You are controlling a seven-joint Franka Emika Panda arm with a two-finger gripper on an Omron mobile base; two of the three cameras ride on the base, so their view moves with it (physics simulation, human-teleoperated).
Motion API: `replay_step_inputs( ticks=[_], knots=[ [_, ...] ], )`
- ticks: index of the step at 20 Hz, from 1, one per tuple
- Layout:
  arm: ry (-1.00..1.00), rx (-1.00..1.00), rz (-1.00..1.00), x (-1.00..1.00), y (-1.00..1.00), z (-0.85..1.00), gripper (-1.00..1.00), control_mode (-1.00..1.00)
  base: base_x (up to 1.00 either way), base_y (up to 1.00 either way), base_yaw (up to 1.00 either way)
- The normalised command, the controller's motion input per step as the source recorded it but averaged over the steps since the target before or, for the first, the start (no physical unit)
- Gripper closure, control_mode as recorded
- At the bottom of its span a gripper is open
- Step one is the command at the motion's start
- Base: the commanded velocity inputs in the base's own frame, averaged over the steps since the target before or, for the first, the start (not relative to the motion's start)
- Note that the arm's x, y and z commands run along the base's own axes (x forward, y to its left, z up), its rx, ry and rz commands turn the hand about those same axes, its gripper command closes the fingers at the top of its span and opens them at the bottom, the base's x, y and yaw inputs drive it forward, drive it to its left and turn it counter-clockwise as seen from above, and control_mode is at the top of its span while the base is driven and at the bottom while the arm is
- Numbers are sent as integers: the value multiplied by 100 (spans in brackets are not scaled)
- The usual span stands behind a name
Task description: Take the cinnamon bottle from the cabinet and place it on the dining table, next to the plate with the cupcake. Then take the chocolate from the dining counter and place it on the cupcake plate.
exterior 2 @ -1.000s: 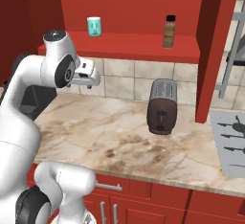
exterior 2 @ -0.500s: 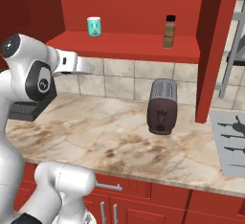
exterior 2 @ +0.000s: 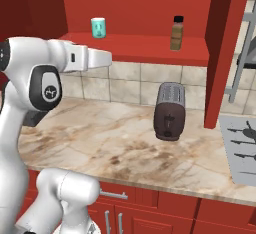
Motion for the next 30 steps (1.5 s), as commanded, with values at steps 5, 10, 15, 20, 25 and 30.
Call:
replay_step_inputs(
  ticks=[5, 10, 15, 20, 25, 30],
  knots=[
    [0, -1, -15, -13, -55, 97, -100, -100, 0, 0, 0],
    [12, 8, -4, 14, -78, 33, -100, -100, 0, 0, 0],
    [14, 4, 0, 82, -60, -72, -100, -100, 0, 0, 0],
    [7, 12, 0, 92, -15, -60, -100, -100, 0, 0, 0],
    [0, 16, 0, 69, 0, 9, -100, -100, 0, 0, 0],
    [0, 13, 1, 73, -2, 4, -100, -100, 0, 0, 0]
  ],
)
